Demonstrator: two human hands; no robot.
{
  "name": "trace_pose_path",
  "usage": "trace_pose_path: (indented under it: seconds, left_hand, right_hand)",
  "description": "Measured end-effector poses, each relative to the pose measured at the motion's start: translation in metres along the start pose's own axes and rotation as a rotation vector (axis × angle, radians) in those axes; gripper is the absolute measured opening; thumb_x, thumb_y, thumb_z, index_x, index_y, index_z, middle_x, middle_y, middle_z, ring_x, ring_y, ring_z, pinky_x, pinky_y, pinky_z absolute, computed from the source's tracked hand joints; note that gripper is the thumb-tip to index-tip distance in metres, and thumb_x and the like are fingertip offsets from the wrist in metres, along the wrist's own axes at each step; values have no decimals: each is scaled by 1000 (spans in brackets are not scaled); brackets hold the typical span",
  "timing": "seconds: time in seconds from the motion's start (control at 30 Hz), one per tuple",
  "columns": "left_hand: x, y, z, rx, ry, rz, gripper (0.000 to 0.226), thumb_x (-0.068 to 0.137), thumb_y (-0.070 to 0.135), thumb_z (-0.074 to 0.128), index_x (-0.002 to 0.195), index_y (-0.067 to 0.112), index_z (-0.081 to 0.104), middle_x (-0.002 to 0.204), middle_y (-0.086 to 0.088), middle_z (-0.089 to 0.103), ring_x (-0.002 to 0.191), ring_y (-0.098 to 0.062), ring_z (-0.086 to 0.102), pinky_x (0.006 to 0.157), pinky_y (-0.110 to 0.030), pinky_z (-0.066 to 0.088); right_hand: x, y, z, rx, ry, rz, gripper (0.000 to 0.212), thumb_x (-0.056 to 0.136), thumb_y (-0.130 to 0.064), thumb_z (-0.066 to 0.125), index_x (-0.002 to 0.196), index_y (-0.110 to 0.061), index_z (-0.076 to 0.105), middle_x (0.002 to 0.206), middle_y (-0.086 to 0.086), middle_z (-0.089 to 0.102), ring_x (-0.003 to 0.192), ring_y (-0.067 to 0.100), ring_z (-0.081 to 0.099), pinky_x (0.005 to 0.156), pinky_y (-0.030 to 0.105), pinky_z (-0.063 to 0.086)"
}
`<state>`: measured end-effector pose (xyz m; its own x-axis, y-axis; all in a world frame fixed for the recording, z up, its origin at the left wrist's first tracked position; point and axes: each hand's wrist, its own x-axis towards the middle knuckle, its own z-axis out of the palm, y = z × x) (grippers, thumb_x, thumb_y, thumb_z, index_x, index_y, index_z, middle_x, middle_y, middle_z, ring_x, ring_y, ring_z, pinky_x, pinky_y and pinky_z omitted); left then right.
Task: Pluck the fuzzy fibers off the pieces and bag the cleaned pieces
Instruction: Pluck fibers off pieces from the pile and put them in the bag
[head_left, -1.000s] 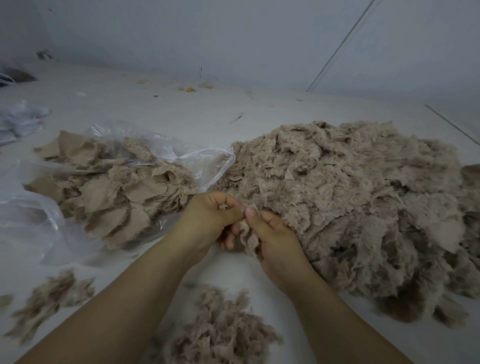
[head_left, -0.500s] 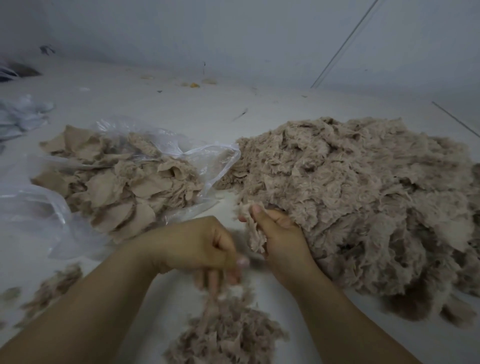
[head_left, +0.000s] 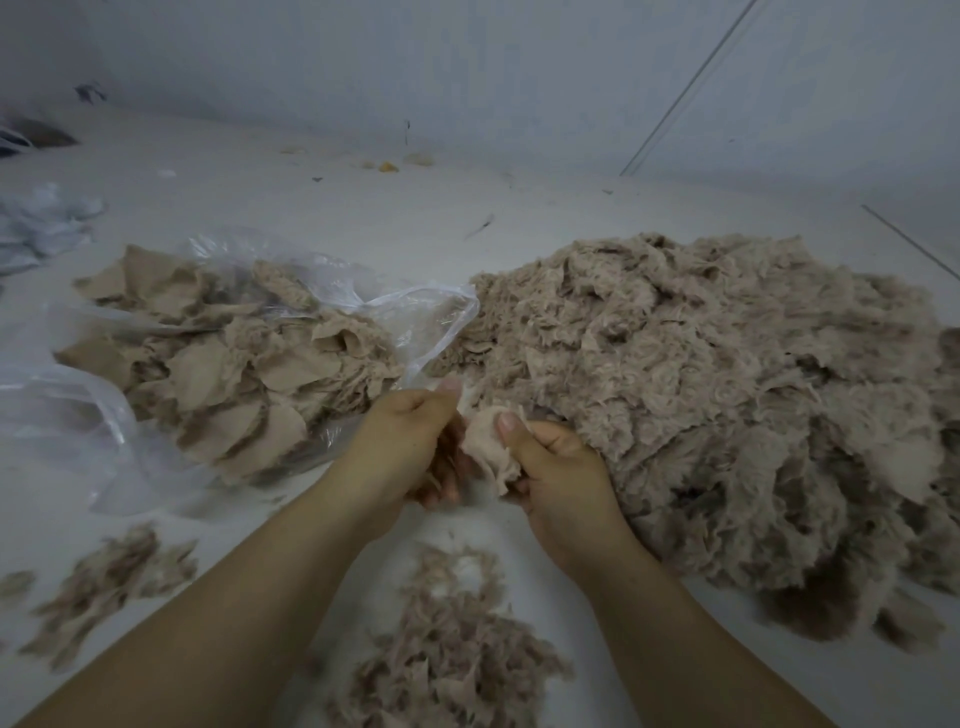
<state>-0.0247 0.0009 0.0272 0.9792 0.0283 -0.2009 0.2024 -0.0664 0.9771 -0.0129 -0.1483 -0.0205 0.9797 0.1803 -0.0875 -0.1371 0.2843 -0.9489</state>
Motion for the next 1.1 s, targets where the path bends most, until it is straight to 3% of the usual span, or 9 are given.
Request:
trace_pose_path:
  seconds: [0.1,0.17,0.23,0.43,0.6,0.73,0.87,1.0,1.1]
  left_hand:
    - [-4,0,0,137,-172,-28,46,89,45,65,73,2,65,59,-18,65,36,-22,51,36,-20,34]
    - [-3,-3,0,76,-126,-22,30,94,22,63,74,-1,61,56,-15,62,34,-20,49,35,-21,33]
    - [-2,-4,-1,-19,-16,-39,29,97,16,58,70,5,57,55,-13,59,35,-21,48,36,-21,34]
    - [-9,-5,0,-43,-209,-130,52,92,50,60,87,-2,66,76,-25,68,46,-28,59,38,-24,43]
    - [-9,-10,6,-184,-169,-141,28,88,7,66,60,9,69,66,-19,67,41,-20,55,36,-23,43]
    - [-6,-5,3,-156,-110,-60,16,89,-2,62,75,5,62,63,-19,65,41,-20,54,37,-23,43]
    - [-2,-4,2,-158,54,-12,23,97,13,58,75,9,60,60,-16,57,41,-23,54,37,-26,43]
    - [-8,-7,8,-120,-145,-106,42,94,40,62,90,-2,62,67,-21,64,42,-26,55,37,-25,43]
    - [-8,-9,11,-181,-131,-100,32,88,28,69,78,0,58,59,-15,61,37,-20,51,35,-22,38]
  right_hand:
    - [0,0,-2,-15,-45,-14,57,87,-45,66,88,12,63,70,24,61,66,32,58,66,41,56]
    - [1,1,-2,-17,-31,-9,53,94,-39,62,95,15,61,75,27,55,67,33,52,71,49,54]
    - [1,1,-2,-6,4,-11,45,98,-31,58,99,14,61,79,23,51,60,23,51,64,37,51]
    - [0,0,0,69,7,19,38,96,-29,61,96,9,63,60,8,47,49,12,51,52,27,49]
    - [-2,-4,0,94,-22,0,22,93,-20,63,89,1,63,57,7,45,51,15,48,55,28,48]
    - [-3,-7,1,10,-89,-24,9,95,-11,62,90,-4,66,62,3,57,55,12,50,58,26,47]
    - [-2,-6,2,-23,-34,9,12,92,-4,62,103,0,65,69,3,65,53,9,54,56,25,49]
    - [-2,-4,-1,11,-55,30,20,93,-13,65,103,4,61,57,3,53,54,15,53,61,32,49]
    - [-1,-4,-2,0,-44,24,16,90,-16,65,95,-2,60,59,7,50,58,21,52,63,37,48]
